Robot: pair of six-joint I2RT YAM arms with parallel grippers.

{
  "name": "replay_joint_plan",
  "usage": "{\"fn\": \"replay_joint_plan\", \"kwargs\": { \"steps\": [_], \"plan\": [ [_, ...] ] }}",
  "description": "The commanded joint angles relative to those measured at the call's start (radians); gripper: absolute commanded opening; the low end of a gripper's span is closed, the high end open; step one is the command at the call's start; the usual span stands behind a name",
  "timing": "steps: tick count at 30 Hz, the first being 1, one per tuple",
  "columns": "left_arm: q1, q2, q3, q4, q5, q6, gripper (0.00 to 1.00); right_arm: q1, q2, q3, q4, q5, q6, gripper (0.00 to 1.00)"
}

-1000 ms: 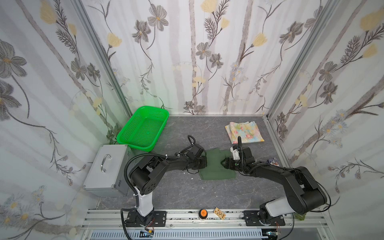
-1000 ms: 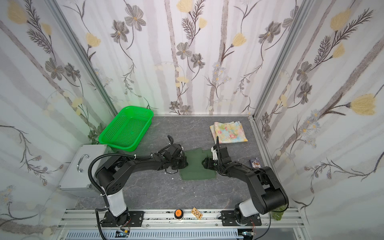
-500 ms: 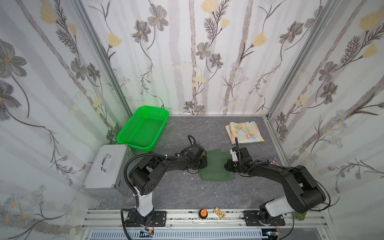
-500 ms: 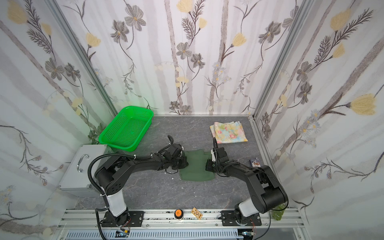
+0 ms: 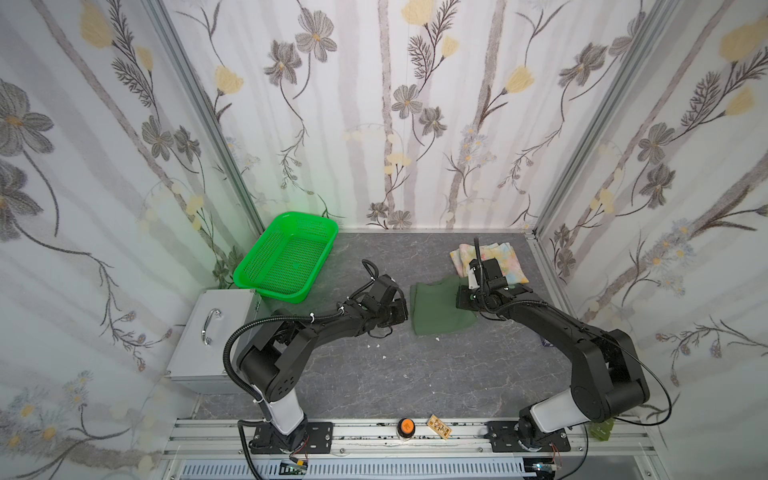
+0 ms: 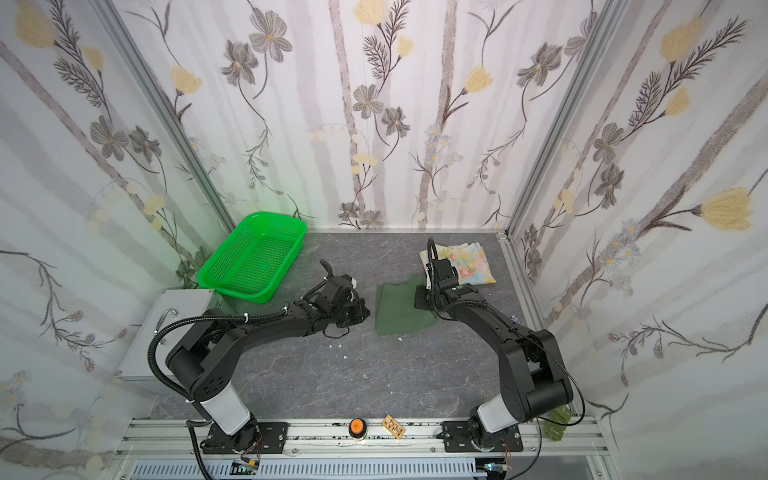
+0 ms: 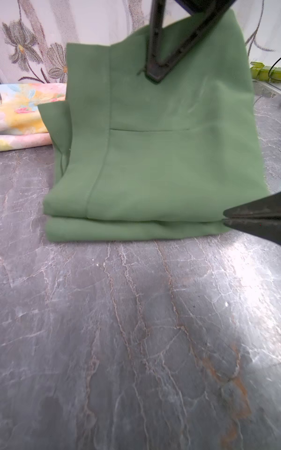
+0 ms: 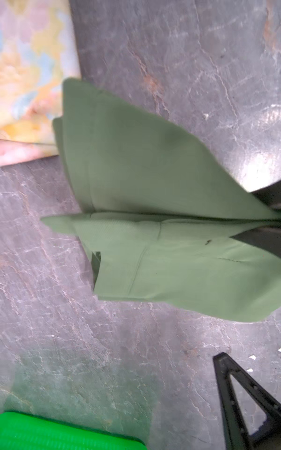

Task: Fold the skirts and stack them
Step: 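Carry the folded green skirt with the right gripper onto the floral skirt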

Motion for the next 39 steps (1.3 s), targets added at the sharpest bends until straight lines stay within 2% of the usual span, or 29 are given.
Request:
{"fn": "replay_joint_plan", "kwargs": {
  "steps": [1, 11, 19, 28, 33, 39],
  "plan": [
    [0.006, -0.021, -0.014, -0.003, -0.026, 0.01, 0.0, -0.006, 0.04, 0.073, -0.013, 0.073, -0.066, 0.0],
    [0.025, -0.044, -0.029, -0.003, -0.028, 0.018, 0.0, -0.069, 0.184, 0.343, -0.069, 0.159, -0.231, 0.0],
    [0.035, -0.039, -0.03, -0.003, -0.016, 0.023, 0.0, -0.135, 0.277, 0.558, -0.133, 0.167, -0.33, 0.0],
    [0.041, -0.029, -0.024, -0.004, 0.0, 0.018, 0.0, -0.21, 0.337, 0.723, -0.196, 0.038, -0.39, 0.0],
    [0.042, -0.025, -0.023, -0.004, 0.007, 0.013, 0.0, -0.273, 0.354, 0.754, -0.218, -0.089, -0.396, 0.0],
    [0.042, -0.013, -0.019, -0.004, 0.017, 0.006, 0.0, -0.31, 0.431, 0.809, -0.283, -0.14, -0.419, 0.0]
  ]
}}
